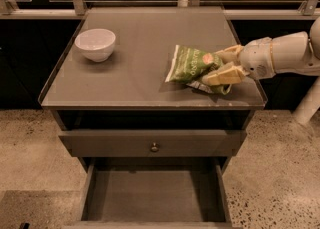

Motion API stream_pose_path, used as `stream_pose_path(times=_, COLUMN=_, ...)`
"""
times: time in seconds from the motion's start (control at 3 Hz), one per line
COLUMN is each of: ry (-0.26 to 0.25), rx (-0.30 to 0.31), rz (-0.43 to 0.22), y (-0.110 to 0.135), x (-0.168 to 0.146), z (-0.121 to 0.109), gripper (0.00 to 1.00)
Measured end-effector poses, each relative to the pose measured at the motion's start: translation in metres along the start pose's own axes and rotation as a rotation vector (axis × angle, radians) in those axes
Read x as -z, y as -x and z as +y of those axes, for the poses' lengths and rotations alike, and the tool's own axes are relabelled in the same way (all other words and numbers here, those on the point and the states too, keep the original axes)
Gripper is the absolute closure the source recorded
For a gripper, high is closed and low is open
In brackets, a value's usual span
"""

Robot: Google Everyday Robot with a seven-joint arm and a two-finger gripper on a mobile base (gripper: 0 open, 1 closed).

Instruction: Pick green jalapeno chip bag from middle drawer and place on counter

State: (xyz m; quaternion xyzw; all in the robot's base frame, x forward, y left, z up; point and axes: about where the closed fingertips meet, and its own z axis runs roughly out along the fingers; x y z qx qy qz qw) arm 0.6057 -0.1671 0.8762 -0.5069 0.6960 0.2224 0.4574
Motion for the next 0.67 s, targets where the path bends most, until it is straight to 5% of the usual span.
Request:
stream_pose_path(times=0.33, ry=0.000, rx=0.000, rz=0.000, y=0.0000, x=-0.0001, z=0.0000, gripper=0.00)
stream_pose_path(times=0.67, ry=0.000, rx=0.000, rz=0.000, y=0.0000, x=-0.0001, z=0.0000, gripper=0.00)
